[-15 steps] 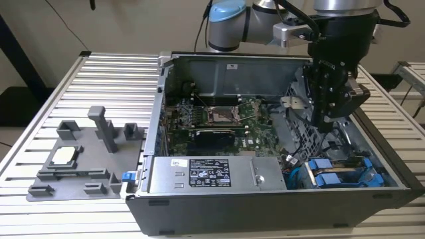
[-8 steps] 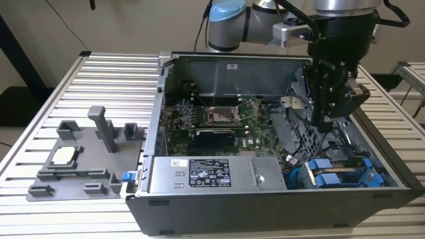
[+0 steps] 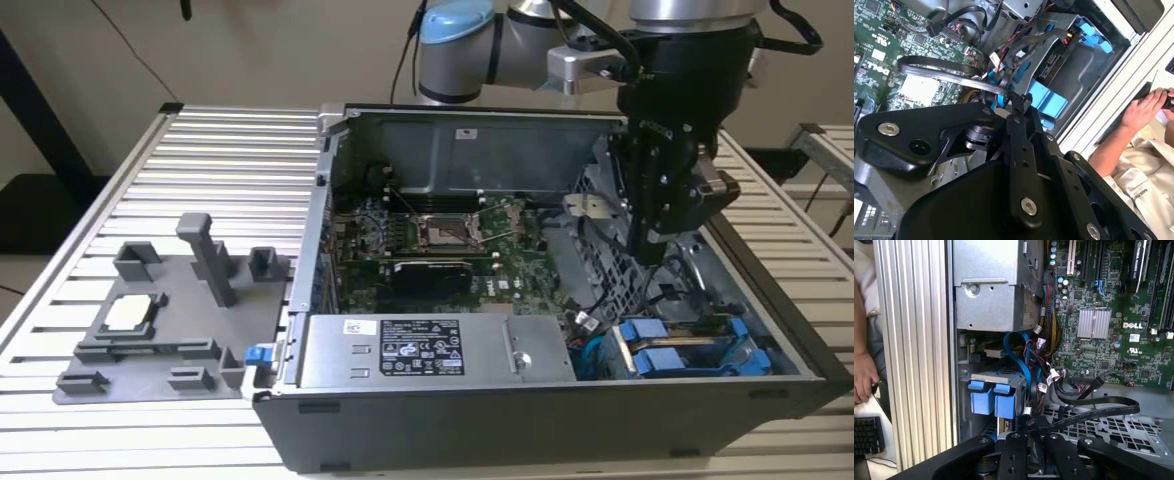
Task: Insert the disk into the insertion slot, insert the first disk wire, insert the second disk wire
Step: 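Insert the second disk wire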
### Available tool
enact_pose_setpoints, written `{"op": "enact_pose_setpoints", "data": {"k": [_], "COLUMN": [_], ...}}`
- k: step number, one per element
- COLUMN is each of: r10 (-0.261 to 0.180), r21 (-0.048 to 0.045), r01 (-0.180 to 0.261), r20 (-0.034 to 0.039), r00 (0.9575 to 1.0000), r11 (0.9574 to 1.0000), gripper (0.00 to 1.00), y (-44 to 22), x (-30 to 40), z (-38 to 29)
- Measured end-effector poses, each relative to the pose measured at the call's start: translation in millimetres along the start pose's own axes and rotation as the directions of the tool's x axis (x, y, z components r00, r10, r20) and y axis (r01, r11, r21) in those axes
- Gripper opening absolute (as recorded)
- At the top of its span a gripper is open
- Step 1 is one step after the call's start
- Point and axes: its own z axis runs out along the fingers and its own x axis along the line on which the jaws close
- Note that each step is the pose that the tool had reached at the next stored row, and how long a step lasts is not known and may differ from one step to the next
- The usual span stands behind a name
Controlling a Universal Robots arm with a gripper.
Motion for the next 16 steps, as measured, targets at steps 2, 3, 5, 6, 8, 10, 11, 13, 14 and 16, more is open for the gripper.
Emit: {"op": "enact_pose_setpoints", "data": {"k": [2,3,5,6,8,10,11,13,14,16], "r10": [0.0,0.0,0.0,0.0,0.0,0.0,0.0,0.0,0.0,0.0], "r21": [0.0,0.0001,0.0,0.0001,0.0,0.0,0.0,0.0,0.0001,0.0], "r01": [0.0,0.0,0.0,0.0,0.0,0.0,0.0,0.0,0.0,0.0], "r20": [-0.0001,-0.0001,-0.0001,0.0,0.0,-0.0001,-0.0004,0.0,0.0,0.0001], "r00": [1.0,1.0,1.0,1.0,1.0,1.0,1.0,1.0,1.0,1.0], "r11": [1.0,1.0,1.0,1.0,1.0,1.0,1.0,1.0,1.0,1.0], "gripper": [0.18,0.15,0.15,0.15,0.15,0.15,0.15,0.16,0.16,0.29], "y": [0.0,0.1,0.2,0.2,0.1,0.2,0.1,-0.2,-0.3,0.3], "x": [0.0,0.2,0.8,1.1,1.2,1.3,1.5,2.1,2.5,2.7], "z": [-0.1,0.0,0.1,0.3,0.3,0.3,-0.1,-2.4,-3.7,-4.8]}}
